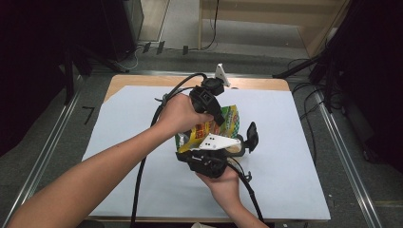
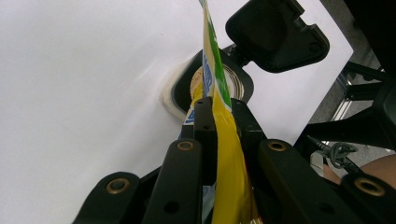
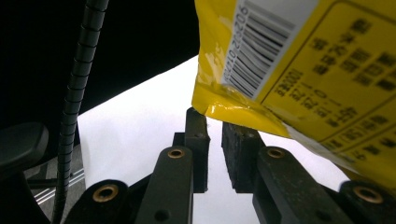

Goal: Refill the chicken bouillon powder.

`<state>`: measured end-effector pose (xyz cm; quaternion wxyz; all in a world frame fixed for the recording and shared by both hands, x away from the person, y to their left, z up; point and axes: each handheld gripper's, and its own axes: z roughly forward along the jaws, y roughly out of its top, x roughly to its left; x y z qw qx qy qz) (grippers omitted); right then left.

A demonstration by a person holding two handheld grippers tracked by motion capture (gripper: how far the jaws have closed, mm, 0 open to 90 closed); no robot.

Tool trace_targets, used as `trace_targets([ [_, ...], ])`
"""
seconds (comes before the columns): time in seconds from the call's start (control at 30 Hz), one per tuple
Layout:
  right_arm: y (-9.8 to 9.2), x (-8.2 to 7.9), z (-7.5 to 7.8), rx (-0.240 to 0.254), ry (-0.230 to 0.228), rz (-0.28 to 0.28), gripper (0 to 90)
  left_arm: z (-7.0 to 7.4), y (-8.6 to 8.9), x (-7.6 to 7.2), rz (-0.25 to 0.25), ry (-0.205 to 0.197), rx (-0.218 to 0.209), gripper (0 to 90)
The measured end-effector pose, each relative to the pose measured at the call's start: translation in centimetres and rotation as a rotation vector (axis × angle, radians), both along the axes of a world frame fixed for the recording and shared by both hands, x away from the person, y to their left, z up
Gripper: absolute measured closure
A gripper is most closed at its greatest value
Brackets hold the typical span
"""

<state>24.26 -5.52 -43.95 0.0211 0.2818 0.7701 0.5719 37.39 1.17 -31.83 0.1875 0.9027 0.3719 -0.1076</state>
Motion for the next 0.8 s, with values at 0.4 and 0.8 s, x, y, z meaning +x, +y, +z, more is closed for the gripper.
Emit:
trace_targets([
  [0.4, 0.00, -0.13, 0.11, 0.001, -0.010, -0.008, 81.7, 0.07, -0.09, -0.01, 0.000, 0.003, -0.005, 83.6],
  [0.8, -0.05, -0.12, 0.14, 0.004, -0.012, -0.010, 82.0, 0.11, -0.20, -0.08, 0.000, -0.001, -0.012, 83.3],
])
